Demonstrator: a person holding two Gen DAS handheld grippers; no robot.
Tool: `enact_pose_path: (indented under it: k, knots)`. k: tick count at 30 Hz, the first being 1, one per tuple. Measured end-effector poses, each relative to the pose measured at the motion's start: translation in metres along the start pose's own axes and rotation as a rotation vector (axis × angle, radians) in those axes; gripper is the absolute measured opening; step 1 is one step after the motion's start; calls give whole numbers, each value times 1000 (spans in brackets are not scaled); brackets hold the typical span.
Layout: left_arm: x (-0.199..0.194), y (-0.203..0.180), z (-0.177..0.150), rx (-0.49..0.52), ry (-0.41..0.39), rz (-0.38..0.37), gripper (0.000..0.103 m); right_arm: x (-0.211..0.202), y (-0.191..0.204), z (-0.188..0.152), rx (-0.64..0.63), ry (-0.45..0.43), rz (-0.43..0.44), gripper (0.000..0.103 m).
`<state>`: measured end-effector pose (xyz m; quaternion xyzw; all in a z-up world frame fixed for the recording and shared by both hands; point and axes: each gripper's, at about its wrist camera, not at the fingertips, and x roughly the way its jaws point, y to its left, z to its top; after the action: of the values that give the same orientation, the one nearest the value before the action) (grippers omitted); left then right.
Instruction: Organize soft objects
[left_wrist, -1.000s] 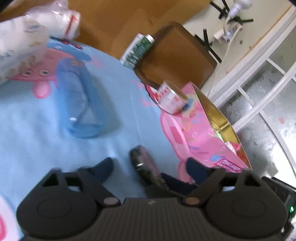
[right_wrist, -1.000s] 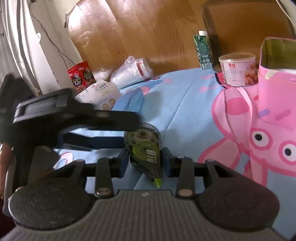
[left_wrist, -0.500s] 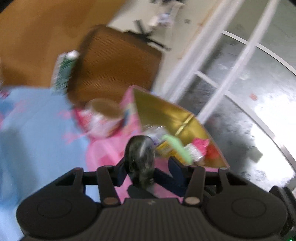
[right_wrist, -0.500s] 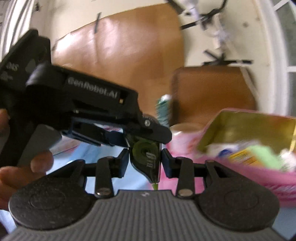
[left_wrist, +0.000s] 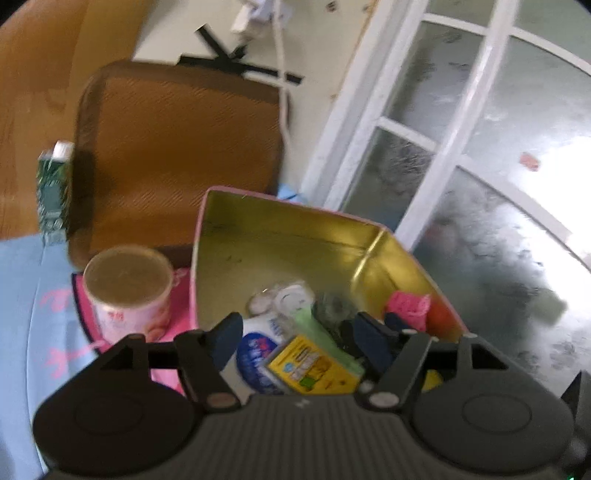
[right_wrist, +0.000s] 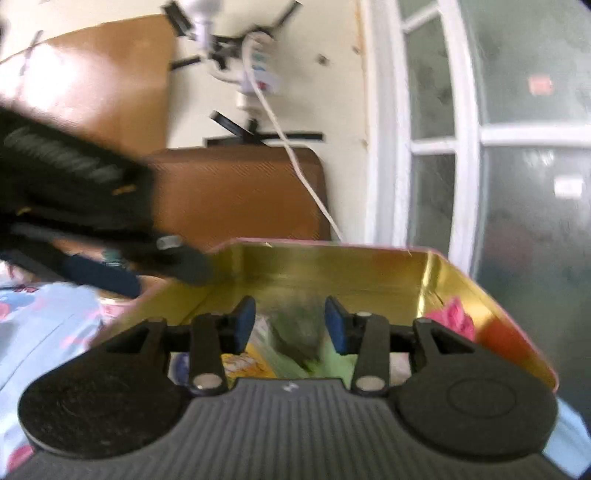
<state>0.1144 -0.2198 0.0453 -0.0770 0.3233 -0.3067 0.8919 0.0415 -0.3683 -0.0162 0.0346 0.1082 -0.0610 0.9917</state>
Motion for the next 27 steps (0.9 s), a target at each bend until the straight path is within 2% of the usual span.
enact_pose_path:
  k: [4, 8, 16, 23, 27]
  knots:
    - [3, 6, -10, 13, 11, 53, 68, -6, -14, -9, 49, -1, -10, 46]
    - [-1, 6, -19, 17, 9, 48, 68, -22, -9, -18, 59, -9, 3, 49]
    - [-39, -12, -44, 146, -63, 120, 75, -50, 12, -22, 80, -36, 25, 52]
    - [-71, 5, -64, 127, -55, 213, 75, -78, 35, -32, 91, -38, 82, 55]
    - [-85, 23, -77, 96, -48, 270, 75, -84, 55, -37, 54, 3, 134, 56]
